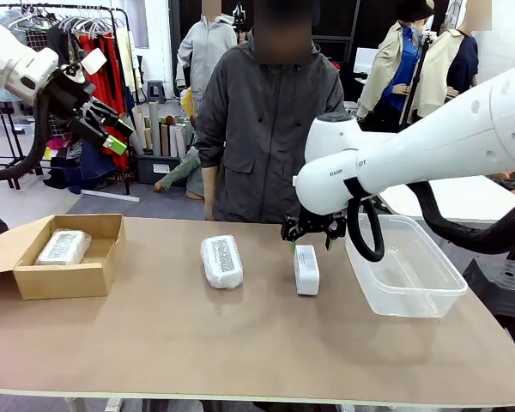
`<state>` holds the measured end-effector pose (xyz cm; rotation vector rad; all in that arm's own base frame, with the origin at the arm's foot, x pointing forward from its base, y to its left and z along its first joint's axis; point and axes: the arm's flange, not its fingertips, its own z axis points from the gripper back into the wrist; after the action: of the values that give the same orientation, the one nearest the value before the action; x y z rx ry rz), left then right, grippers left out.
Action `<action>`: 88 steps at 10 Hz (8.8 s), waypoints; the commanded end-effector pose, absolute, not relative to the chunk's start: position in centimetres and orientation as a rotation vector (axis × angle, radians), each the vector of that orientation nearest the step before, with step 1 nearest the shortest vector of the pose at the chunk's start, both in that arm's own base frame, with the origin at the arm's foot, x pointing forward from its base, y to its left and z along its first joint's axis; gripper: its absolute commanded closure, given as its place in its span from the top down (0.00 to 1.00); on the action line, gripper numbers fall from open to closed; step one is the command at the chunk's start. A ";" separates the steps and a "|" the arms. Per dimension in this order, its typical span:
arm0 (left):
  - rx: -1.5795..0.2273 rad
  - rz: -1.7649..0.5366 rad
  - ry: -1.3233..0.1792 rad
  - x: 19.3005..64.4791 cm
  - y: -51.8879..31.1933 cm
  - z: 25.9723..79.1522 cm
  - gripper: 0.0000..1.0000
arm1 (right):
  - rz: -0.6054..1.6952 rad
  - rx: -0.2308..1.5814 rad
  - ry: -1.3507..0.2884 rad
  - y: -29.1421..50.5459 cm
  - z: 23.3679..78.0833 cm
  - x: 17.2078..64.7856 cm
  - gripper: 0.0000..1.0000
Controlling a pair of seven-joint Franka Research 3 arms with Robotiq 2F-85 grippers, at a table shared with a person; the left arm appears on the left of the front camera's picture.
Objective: Separate and place wrapped and unwrapped clocks.
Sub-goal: Pick up the Digital clock indicated by the person, then if the picked Digital clock is wrapped, place it in the Package Box ; if not, place it in the Organizing box.
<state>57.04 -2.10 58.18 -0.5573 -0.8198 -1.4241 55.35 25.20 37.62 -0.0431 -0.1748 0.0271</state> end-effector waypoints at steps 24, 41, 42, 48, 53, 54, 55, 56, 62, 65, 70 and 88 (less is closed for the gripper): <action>-0.556 -1.422 -0.821 56.9 -2.0 58.2 1.00 | -0.032 -0.105 -0.149 25.4 35.1 54.8 0.00; -0.556 -1.422 -0.821 56.9 -2.0 58.2 1.00 | 0.477 -0.059 -0.211 30.7 62.0 56.8 0.00; -0.556 -1.422 -0.821 56.9 -2.0 58.2 1.00 | 0.413 -0.131 -0.284 30.4 61.1 57.0 0.00; -0.556 -1.422 -0.821 56.9 -2.0 58.2 1.00 | 0.447 -0.085 -0.221 30.9 61.5 56.3 0.00; -0.556 -1.422 -0.821 56.9 -2.0 58.2 1.00 | 0.447 -0.085 -0.221 30.9 61.5 56.3 0.00; -0.556 -1.422 -0.821 56.9 -2.0 58.2 1.00 | 0.447 -0.085 -0.221 30.9 61.5 56.3 0.00; -0.556 -1.422 -0.821 56.9 -2.0 58.2 1.00 | 0.447 -0.085 -0.221 30.9 61.5 56.3 0.00; -0.556 -1.422 -0.821 56.9 -2.0 58.2 1.00 | 0.447 -0.085 -0.221 30.9 61.5 56.3 0.00; -0.556 -1.422 -0.821 56.9 -2.0 58.2 1.00 | 0.657 0.087 -0.176 25.0 64.3 53.9 0.00; -0.556 -1.422 -0.821 56.9 -2.0 58.2 1.00 | 0.625 0.188 -0.140 19.0 62.5 53.6 0.00; -0.556 -1.422 -0.821 56.9 -2.0 58.2 1.00 | 0.391 0.099 -0.058 8.9 56.5 50.9 0.00; -0.556 -1.422 -0.821 56.9 -2.0 58.2 1.00 | -0.097 0.035 -0.096 2.2 47.2 59.8 0.00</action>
<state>57.03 -2.07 58.20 -0.5568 -0.8201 -1.4238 58.88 1.89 46.54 0.0643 -0.1072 -0.0669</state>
